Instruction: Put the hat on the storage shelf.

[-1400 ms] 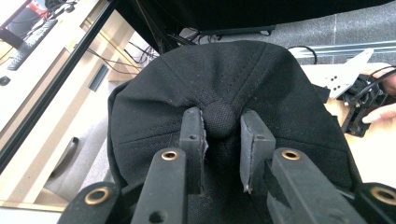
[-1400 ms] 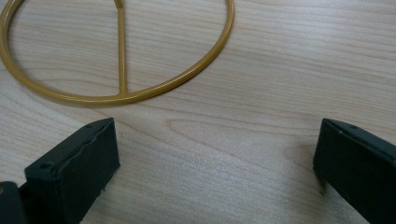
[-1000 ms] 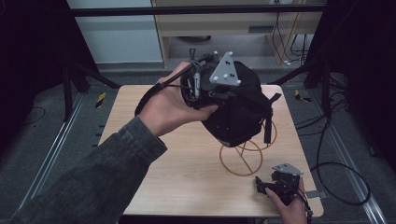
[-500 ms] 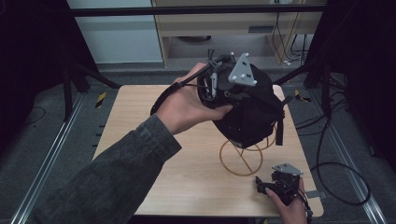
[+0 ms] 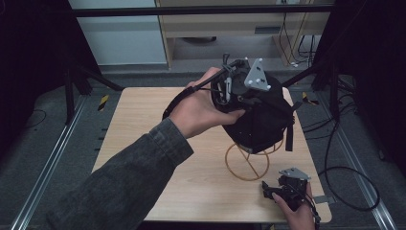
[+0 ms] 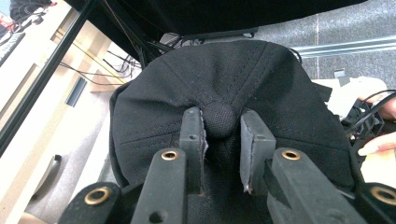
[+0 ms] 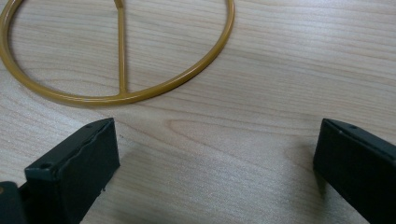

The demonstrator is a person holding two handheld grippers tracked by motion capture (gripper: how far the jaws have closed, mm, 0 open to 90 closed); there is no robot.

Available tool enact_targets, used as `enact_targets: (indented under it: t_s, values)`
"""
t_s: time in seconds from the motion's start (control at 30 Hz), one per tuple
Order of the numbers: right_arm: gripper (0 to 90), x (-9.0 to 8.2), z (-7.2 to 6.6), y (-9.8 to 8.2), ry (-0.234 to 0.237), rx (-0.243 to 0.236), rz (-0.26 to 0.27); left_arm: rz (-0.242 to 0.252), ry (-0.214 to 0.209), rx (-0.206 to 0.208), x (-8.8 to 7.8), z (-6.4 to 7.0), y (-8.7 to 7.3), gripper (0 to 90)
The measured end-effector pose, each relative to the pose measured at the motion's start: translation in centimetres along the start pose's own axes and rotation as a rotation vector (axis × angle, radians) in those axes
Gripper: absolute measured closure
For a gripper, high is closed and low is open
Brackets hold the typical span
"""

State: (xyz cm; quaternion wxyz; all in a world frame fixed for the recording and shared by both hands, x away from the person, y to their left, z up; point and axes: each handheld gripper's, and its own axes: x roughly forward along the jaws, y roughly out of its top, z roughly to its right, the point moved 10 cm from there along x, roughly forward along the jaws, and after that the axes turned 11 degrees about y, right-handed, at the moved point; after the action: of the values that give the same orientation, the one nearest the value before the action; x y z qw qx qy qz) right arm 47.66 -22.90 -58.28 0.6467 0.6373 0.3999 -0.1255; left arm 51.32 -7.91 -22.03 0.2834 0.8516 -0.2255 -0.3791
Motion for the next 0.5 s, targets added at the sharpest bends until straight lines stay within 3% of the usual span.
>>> enact_targets:
  t_s: [0.27, 0.5]
  values:
    - [0.4, 0.0, 0.0, 0.0, 0.001, -0.001, 0.001, -0.009, -0.014, 0.012, 0.6, 0.6, 0.1, 73.5]
    - [0.4, 0.0, 0.0, 0.0, 0.001, -0.002, 0.001, -0.014, -0.025, -0.003, 1.4, 0.9, -0.2, 73.5]
